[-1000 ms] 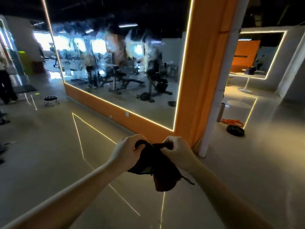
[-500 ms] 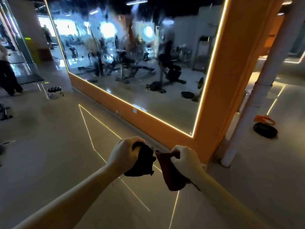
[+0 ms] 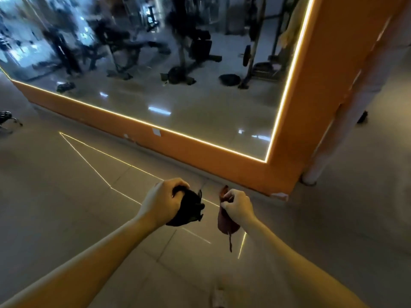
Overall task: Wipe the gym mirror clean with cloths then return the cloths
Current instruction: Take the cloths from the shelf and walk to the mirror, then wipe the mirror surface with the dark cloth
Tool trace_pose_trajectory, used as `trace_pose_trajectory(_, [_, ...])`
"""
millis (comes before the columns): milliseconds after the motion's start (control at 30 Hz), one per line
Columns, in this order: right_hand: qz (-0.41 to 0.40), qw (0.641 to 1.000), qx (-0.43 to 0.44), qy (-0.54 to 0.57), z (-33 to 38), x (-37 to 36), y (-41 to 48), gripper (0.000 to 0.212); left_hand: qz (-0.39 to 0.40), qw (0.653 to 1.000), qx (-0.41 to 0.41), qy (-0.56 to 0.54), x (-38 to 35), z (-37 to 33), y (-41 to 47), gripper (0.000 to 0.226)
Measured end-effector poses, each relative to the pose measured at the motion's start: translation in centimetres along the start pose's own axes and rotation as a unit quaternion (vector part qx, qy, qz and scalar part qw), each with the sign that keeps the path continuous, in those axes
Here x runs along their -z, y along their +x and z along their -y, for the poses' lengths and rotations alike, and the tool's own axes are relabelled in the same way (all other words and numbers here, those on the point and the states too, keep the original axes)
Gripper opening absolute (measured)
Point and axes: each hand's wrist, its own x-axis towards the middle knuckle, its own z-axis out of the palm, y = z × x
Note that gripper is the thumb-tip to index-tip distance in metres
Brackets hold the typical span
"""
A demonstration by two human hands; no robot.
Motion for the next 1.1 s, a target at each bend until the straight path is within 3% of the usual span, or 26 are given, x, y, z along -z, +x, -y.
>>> trace_pose_trajectory(367, [0.038,0.979,-0.162,0.118,-2.6,-5.8,21.9,0.013,0.100,0.994,0.046,-0.018,-3.1,11.5,20.7,0.025])
trace_pose_trajectory(500, [-0.008,0.963,-0.266,0.052,-4.5,-3.7,26.4,0.043,0.109,0.992,0.056,-0.015,-2.9,13.3,26.2,0.027])
trace_pose_trajectory(667, [0.011,0.985,-0.161,0.058,1.1,-1.7,31.2,0.021,0.128,0.991,0.030,-0.032,-1.1,14.2,31.8,0.028])
trace_pose_trajectory(733, [0.029,0.989,-0.089,0.111,6.0,-0.9,32.2,0.026,0.131,0.990,0.018,-0.048,0.2,14.0,33.9,0.025])
trace_pose_trajectory(833, [0.061,0.970,-0.004,0.237,13.9,0.3,33.2,0.033,0.146,0.986,-0.016,-0.083,3.3,13.5,36.9,0.025])
trace_pose_trajectory(967, [0.187,0.909,0.068,0.367,22.0,1.8,33.6,0.024,0.163,0.978,-0.069,-0.109,8.9,13.0,42.2,0.032])
trace_pose_trajectory(1100, [0.133,0.931,0.075,0.333,27.7,2.6,34.0,0.034,0.129,0.971,-0.124,-0.156,14.8,13.3,47.4,0.041])
